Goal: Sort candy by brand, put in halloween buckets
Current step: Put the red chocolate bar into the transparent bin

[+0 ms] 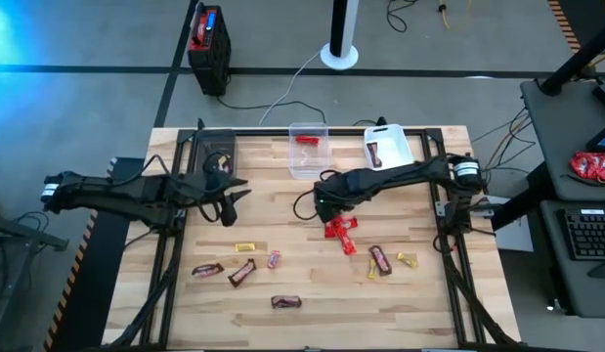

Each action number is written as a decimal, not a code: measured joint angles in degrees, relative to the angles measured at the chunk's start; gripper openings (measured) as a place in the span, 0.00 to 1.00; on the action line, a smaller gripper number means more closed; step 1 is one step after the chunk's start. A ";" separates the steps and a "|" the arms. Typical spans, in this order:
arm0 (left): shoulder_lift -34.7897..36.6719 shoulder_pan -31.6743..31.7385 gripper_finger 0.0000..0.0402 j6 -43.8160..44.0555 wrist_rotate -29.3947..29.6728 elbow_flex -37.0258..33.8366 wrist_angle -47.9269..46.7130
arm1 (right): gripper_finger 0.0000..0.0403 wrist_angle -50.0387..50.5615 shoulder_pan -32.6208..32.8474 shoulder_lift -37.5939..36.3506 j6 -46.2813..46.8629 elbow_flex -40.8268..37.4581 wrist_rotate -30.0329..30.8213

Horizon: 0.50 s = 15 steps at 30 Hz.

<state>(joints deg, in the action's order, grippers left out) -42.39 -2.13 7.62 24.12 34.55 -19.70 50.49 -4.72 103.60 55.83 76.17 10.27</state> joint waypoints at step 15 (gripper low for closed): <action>-0.05 0.02 0.28 0.47 0.92 -3.16 1.37 | 0.47 -3.13 -1.31 6.03 -0.35 0.14 -1.93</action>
<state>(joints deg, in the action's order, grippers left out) -42.44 -2.11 8.10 25.04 31.38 -18.34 47.36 -6.03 109.63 55.48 76.31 8.34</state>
